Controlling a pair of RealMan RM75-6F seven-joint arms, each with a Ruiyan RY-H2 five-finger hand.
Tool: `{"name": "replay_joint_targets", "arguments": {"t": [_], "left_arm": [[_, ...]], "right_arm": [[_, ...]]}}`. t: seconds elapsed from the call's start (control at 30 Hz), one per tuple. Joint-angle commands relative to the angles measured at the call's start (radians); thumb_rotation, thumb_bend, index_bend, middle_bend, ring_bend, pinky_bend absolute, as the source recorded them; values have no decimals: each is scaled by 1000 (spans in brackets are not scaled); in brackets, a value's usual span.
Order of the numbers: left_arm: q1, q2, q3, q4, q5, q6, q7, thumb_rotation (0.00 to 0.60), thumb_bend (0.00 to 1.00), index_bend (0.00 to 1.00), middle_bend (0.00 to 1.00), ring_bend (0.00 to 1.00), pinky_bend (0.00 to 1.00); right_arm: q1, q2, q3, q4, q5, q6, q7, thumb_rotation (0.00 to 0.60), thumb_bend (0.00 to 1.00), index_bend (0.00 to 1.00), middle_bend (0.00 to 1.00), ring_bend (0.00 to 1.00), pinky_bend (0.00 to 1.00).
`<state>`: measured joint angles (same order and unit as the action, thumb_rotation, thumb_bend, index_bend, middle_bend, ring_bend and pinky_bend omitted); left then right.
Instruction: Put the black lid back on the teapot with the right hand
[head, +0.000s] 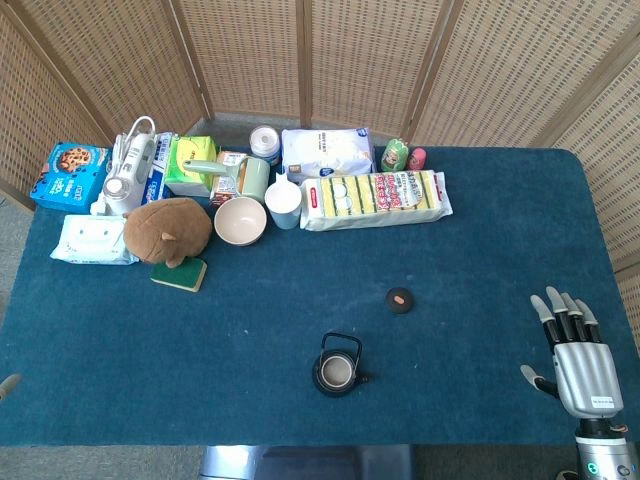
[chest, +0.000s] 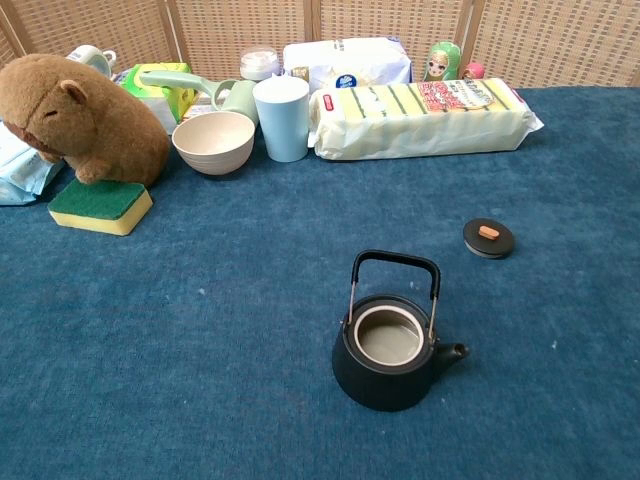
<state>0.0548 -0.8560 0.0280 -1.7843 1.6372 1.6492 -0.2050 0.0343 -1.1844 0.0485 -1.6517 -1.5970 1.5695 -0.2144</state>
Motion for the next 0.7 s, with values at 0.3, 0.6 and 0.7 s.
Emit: {"name": "replay_joint_targets", "arguments": {"t": [0.3,0.6,0.7], "left_arm": [[-2,2,-1,0,-7,-5,-5,600,88,0,0,0,0],[-10,-10,-12,-24,-37,-24,44,600,88,0,0,0,0],[-15,-12,-16,-33,-50,-37,61,600,88,0,0,0,0]], "right_arm": [[17,-4,-5,-4,-7,-30,-6,600,4,59,15,0,0],[162,-8,25,-20,-6,-237,-4,600,32,130,29,0,0],[224,-10,43,-29,8,-324,4,600,60,165,28,0,0]]}}
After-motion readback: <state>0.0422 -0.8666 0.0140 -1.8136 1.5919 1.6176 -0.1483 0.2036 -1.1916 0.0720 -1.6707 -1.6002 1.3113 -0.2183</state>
